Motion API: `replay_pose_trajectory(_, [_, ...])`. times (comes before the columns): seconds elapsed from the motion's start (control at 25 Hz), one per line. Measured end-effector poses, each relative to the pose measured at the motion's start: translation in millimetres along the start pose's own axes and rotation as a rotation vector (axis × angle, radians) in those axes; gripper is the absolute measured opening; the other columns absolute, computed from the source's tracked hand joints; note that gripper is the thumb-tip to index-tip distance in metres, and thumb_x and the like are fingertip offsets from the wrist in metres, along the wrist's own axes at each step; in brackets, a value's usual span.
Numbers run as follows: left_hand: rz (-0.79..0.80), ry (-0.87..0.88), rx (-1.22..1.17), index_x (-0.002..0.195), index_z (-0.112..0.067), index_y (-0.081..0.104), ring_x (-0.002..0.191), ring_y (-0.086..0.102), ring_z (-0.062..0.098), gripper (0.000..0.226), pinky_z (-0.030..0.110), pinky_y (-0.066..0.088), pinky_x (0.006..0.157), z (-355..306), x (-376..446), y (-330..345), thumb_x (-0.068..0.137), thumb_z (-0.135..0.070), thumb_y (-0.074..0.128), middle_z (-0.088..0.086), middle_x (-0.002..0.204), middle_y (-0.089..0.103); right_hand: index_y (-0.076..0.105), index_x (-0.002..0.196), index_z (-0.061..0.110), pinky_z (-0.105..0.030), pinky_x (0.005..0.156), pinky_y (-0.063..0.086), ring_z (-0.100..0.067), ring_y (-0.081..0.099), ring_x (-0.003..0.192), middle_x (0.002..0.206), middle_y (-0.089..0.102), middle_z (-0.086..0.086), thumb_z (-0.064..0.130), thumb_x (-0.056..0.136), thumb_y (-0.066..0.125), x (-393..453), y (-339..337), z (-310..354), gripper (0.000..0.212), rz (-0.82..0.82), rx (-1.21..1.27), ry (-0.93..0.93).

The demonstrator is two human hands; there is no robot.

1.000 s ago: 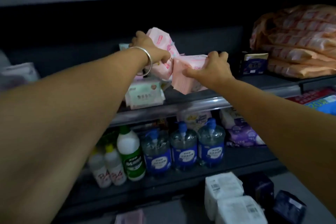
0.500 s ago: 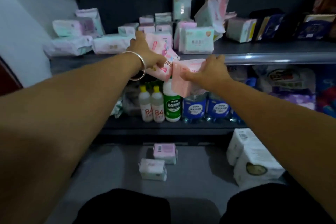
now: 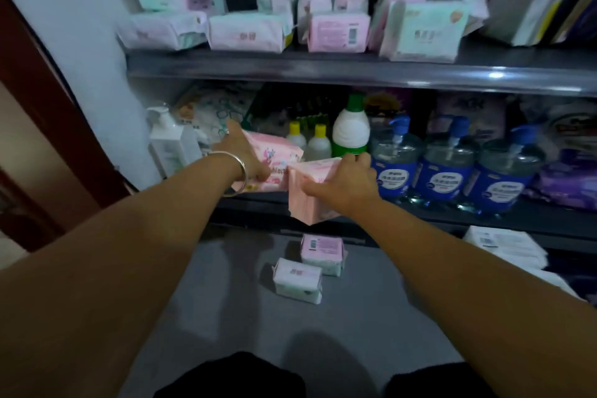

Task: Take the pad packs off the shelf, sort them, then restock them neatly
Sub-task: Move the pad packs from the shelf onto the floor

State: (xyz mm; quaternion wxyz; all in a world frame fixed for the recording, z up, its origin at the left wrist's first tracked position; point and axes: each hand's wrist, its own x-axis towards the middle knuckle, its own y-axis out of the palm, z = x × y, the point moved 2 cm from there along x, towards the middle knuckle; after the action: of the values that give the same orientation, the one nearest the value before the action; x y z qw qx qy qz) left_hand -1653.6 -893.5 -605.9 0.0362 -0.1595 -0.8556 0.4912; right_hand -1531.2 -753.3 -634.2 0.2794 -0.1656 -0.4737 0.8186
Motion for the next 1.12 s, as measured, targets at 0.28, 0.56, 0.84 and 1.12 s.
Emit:
replay_pose_trajectory(0.28, [0.102,-0.075,0.124,0.137,-0.011,0.023,0.117,0.048,0.037,0.091,0.040,0.047,0.093,89,53,59,0.066,-0.013,0.079,0.019,0.133,0.038,0.018,0.143,0.005,-0.040,0.106,0.034,-0.036,0.029,0.130,0.141,0.021,-0.014,0.051,0.070,0.075,25,110,16,0.104,0.192,0.022,0.134])
replay_pose_trajectory(0.56, [0.148,-0.084,0.169,0.127,-0.015,0.034,0.116,0.045,0.040,0.074,0.045,0.045,0.093,154,93,117,0.067,-0.017,0.079,0.017,0.125,0.043,0.021,0.139,0.007,-0.037,0.103,0.034,-0.033,0.031,0.127,0.136,0.024,-0.010,0.050,0.066,0.078,35,202,28,0.102,0.317,0.015,0.181])
replay_pose_trajectory(0.84, [0.180,-0.081,0.083,0.117,-0.014,0.041,0.082,0.055,0.030,0.052,0.034,0.046,0.067,201,124,151,0.074,-0.006,0.068,0.018,0.107,0.059,0.017,0.140,0.005,-0.033,0.101,0.035,-0.029,0.033,0.123,0.134,0.025,-0.012,0.054,0.065,0.077,32,267,32,0.107,0.352,-0.053,0.162])
replay_pose_trajectory(1.12, [0.252,-0.049,0.241,0.114,-0.014,0.038,0.080,0.056,0.030,0.057,0.036,0.048,0.071,228,137,164,0.069,-0.006,0.073,0.011,0.089,0.055,0.017,0.137,0.001,-0.036,0.096,0.037,-0.029,0.037,0.110,0.126,0.029,-0.014,0.058,0.070,0.070,32,294,41,0.102,0.296,-0.233,-0.009])
